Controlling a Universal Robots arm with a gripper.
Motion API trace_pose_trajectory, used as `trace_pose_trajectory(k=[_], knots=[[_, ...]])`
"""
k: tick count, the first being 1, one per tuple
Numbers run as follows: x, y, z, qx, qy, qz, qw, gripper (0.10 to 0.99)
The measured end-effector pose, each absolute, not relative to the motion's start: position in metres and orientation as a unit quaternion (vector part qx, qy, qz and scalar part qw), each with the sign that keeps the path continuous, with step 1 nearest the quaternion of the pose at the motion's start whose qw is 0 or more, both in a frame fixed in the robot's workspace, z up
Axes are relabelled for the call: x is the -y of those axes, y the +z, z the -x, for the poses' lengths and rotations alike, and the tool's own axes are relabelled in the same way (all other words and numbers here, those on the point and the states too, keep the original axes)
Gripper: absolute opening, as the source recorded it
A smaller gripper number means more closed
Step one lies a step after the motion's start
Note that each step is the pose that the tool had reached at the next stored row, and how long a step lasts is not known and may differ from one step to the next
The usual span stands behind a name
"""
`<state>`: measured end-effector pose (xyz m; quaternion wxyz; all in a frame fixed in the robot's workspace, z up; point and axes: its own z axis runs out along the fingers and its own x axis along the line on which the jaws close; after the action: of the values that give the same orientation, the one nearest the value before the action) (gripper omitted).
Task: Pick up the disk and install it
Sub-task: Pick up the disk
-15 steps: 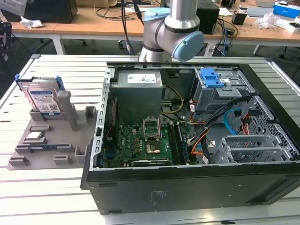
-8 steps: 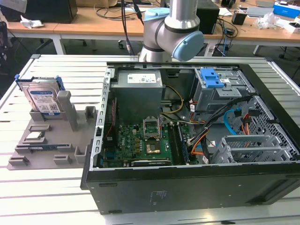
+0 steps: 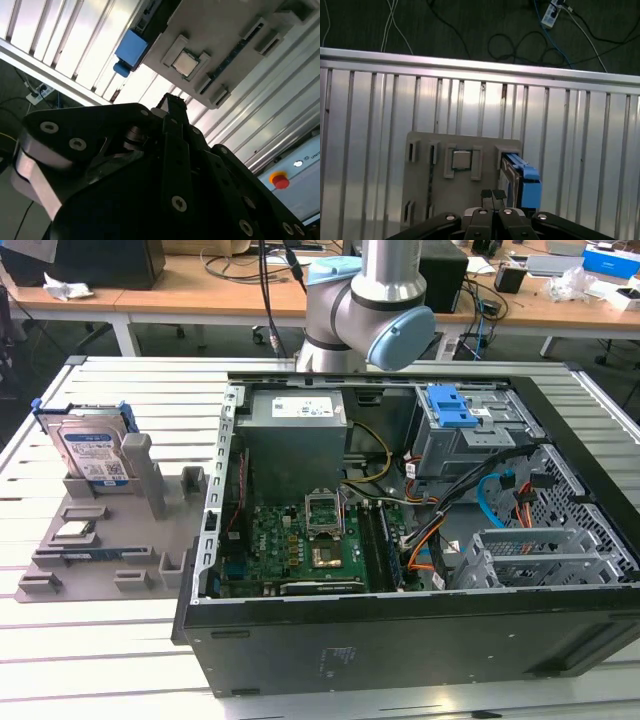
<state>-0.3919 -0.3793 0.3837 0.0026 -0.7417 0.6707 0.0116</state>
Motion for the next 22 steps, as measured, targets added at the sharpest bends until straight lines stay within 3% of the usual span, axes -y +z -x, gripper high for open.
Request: trace_pose_trajectory(k=[22], knots=[[0.3793, 0.3837, 0.3919, -0.553, 0.012, 0.833, 0.001, 0.106]])
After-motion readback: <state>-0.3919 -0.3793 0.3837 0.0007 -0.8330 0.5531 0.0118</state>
